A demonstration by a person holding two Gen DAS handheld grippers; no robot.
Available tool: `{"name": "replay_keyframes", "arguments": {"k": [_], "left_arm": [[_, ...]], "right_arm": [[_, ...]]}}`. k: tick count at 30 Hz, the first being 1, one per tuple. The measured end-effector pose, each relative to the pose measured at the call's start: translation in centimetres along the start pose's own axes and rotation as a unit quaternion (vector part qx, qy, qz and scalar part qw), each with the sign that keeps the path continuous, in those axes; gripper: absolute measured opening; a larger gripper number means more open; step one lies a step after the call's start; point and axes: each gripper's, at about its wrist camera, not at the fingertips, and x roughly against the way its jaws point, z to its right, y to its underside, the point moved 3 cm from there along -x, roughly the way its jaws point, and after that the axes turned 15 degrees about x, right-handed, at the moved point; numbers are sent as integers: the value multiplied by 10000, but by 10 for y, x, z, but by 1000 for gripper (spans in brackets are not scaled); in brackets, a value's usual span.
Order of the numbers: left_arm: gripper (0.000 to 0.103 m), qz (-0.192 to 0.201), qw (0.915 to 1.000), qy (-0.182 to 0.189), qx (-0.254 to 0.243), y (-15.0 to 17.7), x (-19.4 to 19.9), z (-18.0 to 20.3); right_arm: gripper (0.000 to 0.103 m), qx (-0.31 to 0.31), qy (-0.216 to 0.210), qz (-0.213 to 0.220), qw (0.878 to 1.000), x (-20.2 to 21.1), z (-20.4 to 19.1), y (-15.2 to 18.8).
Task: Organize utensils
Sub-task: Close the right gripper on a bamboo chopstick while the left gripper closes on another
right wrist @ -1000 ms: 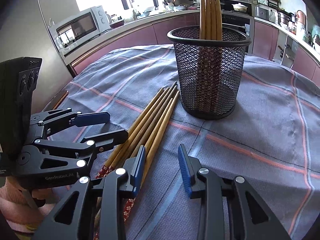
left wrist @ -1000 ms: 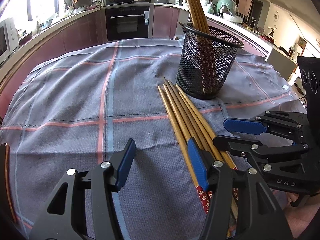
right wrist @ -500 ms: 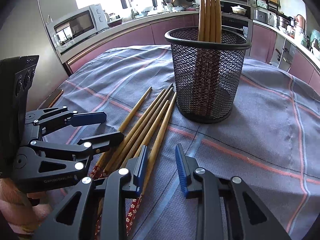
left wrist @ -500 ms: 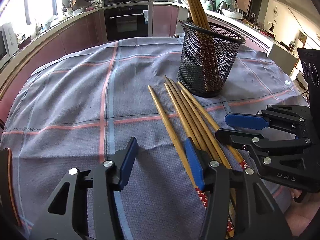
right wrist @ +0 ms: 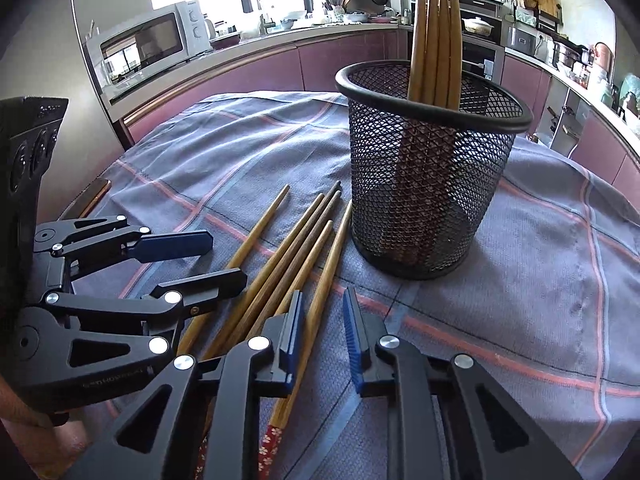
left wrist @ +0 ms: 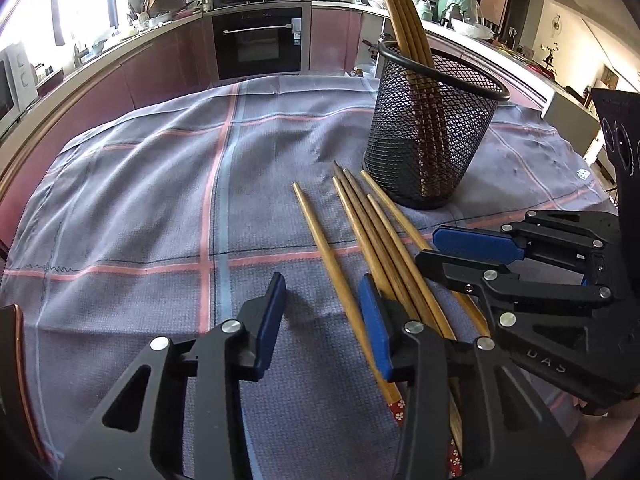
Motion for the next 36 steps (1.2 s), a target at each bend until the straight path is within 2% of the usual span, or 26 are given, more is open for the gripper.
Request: {"name": "replay_keyframes", "arguments": {"k": [1, 10, 19, 24, 29, 32, 36], "left_arm": [[30, -5, 10000, 6, 21, 0, 0, 0], [15, -45, 9994, 32, 335, 1, 3, -7], [12, -68, 9994, 62, 326, 5, 5, -7], [15, -70, 9996, 15, 268, 6, 4, -6], [15, -56, 9998, -30, 174, 4, 2, -4], [15, -62, 9998, -40, 183, 3, 2, -4], [11, -27, 9996, -65, 258, 3, 3, -7]], "right_arm": [[8, -23, -3, 2, 10000, 0, 1, 0], [6, -191, -190, 47, 9996, 4, 8, 5], [6, -267, -305, 89, 9991, 10, 12, 10], [6, -242, -274, 19, 9993, 7, 12, 10], [8, -27, -47, -20, 10000, 2, 6, 3], [6, -4, -46, -11, 10000, 1, 6, 3], [6, -41, -93, 12, 9999, 3, 7, 5]]}}
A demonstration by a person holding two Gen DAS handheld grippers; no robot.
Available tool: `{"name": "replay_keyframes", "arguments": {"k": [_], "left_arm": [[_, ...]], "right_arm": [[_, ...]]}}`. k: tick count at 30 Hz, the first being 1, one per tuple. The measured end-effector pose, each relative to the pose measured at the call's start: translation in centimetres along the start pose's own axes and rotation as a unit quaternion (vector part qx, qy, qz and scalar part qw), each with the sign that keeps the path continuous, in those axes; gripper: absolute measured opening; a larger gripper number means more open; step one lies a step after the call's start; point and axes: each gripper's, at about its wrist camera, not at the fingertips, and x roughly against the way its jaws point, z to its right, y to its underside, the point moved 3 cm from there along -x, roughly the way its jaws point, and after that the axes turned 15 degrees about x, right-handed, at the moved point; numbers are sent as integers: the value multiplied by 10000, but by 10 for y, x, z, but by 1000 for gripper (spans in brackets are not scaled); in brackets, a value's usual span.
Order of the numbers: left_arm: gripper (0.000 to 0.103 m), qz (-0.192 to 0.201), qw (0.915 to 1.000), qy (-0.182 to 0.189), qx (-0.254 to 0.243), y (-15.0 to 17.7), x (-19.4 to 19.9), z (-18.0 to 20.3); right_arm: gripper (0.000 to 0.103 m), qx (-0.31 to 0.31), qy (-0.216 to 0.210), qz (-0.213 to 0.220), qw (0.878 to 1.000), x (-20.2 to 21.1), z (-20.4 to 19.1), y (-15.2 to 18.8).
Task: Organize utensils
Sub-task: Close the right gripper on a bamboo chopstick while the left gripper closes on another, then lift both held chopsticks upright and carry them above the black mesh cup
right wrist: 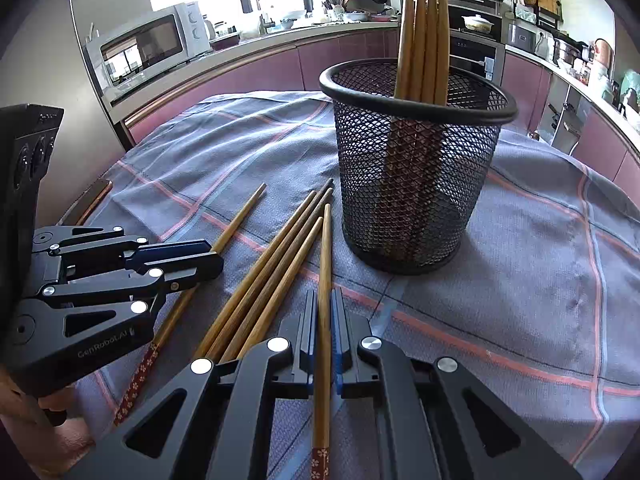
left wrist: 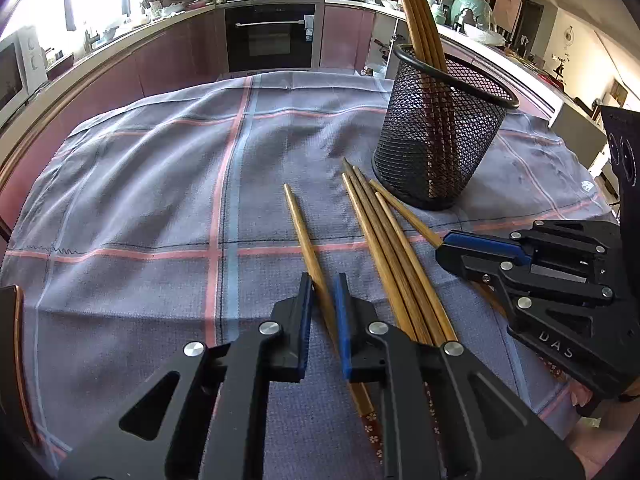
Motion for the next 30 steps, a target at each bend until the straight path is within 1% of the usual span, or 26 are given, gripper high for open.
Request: {"name": "replay_keyframes", "arguments": {"k": [6, 15, 21, 24, 26, 30], "left_arm": [[8, 66, 10000, 19, 53, 0, 7, -4], [8, 281, 9990, 328, 86, -9, 36, -6], [8, 467, 9968, 636, 106, -17, 61, -5], [8, 615, 9956, 705, 106, -22, 75, -4], [8, 676, 9941, 842, 118, -26, 84, -3], [8, 857, 9913, 998, 111, -34, 102, -1]], "right_arm": [[5, -87, -165, 170, 9997, 13, 3, 3], [5, -196, -421, 669, 9967, 50, 11, 2], [5, -294, -412, 1068, 9930, 77, 21, -5], [5, -335, -387, 1260, 9907, 89, 24, -10], [5, -370, -360, 1388, 9890, 96, 28, -13], [5, -382, -314, 1600, 9859, 108, 33, -18]]}}
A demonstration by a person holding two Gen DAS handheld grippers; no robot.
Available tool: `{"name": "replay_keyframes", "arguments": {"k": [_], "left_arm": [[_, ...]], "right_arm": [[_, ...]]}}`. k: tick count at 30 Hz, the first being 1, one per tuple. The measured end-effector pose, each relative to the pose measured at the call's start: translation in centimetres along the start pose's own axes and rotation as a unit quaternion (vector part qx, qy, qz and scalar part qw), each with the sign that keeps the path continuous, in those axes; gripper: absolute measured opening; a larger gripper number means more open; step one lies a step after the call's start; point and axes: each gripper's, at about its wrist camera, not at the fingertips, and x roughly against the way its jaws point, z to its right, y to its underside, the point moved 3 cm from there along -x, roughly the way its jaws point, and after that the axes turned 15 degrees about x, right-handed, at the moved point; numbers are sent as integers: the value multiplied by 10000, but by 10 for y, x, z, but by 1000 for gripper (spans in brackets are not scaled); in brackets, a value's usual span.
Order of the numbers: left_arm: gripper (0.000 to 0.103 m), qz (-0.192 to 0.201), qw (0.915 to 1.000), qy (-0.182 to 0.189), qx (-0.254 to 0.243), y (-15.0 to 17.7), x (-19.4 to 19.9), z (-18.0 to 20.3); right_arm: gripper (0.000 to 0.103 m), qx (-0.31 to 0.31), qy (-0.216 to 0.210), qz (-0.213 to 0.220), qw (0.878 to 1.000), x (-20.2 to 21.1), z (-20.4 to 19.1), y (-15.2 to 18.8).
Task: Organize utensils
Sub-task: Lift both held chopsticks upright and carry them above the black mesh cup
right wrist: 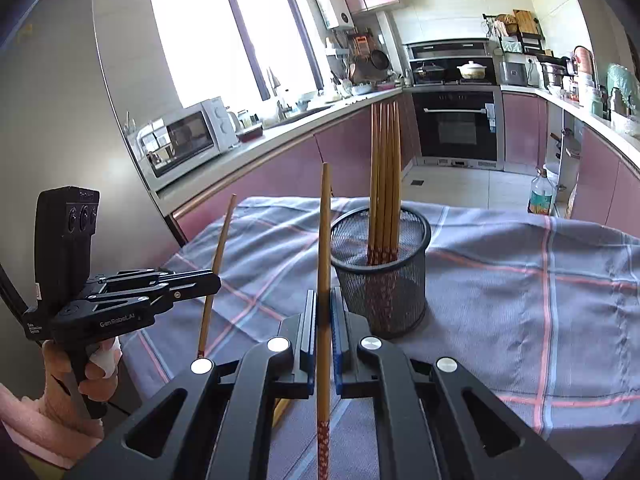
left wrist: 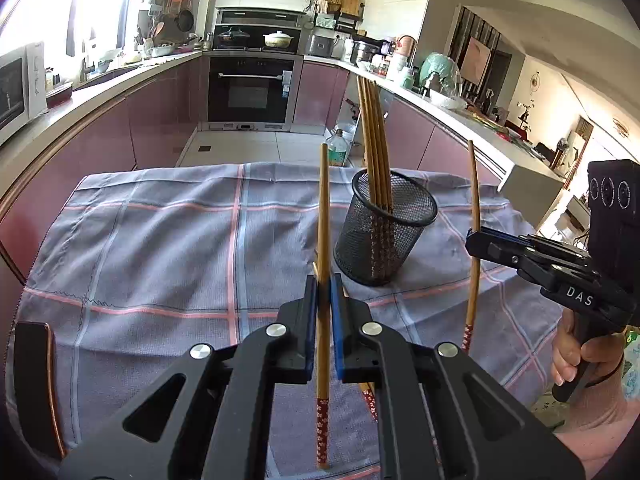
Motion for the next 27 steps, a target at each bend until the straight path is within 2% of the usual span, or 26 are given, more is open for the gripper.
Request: {"name": "replay_keyframes", "arguments": {"k": [11, 27], "left_arm": [[7, 531, 9975, 467, -7, -38, 36, 16], [7, 828, 9927, 871, -74, -79, 46, 48]], "right_arm": [[5, 89, 170, 456, 9988, 15, 12, -26], [5, 297, 376, 888, 9949, 31, 22, -64]]}}
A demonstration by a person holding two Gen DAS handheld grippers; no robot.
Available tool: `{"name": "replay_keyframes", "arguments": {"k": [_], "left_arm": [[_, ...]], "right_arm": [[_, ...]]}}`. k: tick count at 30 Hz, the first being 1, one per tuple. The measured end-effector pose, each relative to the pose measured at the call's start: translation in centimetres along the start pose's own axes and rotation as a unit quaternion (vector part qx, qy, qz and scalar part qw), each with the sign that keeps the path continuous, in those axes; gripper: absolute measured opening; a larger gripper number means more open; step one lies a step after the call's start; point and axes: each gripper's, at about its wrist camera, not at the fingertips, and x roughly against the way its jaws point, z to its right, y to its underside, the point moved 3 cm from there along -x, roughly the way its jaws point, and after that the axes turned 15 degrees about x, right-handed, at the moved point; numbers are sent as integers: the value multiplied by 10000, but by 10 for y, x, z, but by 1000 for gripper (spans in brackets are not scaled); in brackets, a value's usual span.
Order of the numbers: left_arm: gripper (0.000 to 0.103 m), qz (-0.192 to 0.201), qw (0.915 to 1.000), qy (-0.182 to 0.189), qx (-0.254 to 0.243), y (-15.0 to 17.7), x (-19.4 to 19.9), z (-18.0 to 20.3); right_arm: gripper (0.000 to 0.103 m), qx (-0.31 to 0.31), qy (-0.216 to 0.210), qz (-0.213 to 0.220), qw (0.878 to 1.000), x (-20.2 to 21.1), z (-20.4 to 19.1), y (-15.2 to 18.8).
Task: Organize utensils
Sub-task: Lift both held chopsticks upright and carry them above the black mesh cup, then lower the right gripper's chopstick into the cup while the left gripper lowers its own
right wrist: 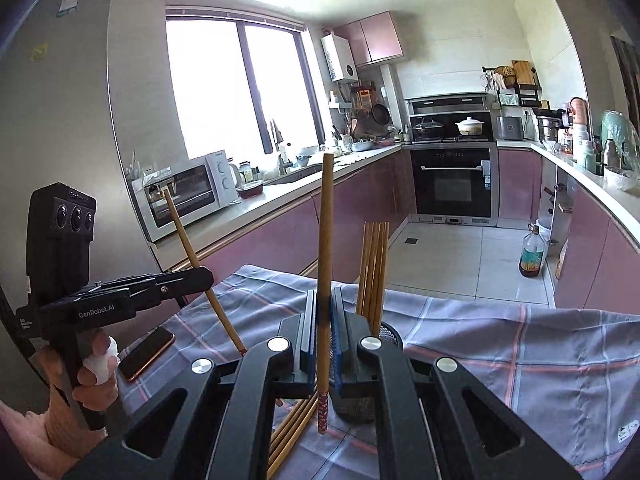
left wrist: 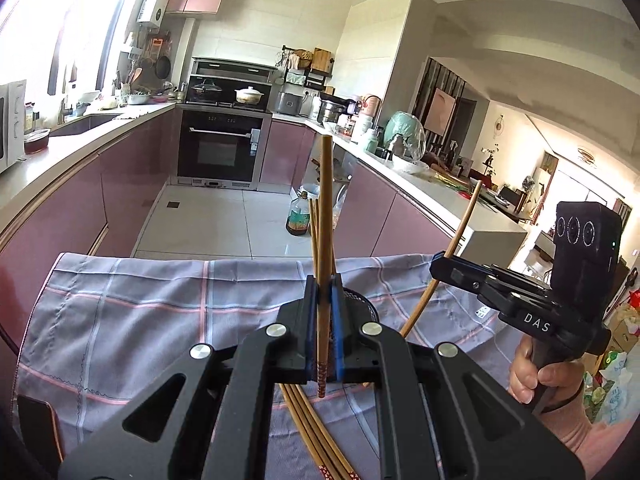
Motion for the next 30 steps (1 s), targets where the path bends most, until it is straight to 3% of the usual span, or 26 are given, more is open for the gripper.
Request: {"name": "replay_keyframes", "arguments": {"k": [15, 30], "left_arm": [[7, 303, 9992, 190, -196, -35, -7, 35], [7, 85, 9996, 90, -235, -38, -41, 38]], "right_arm": [[5, 126, 242, 318, 9991, 4, 16, -30], [5, 71, 390, 73, 9992, -18, 26, -26]]}}
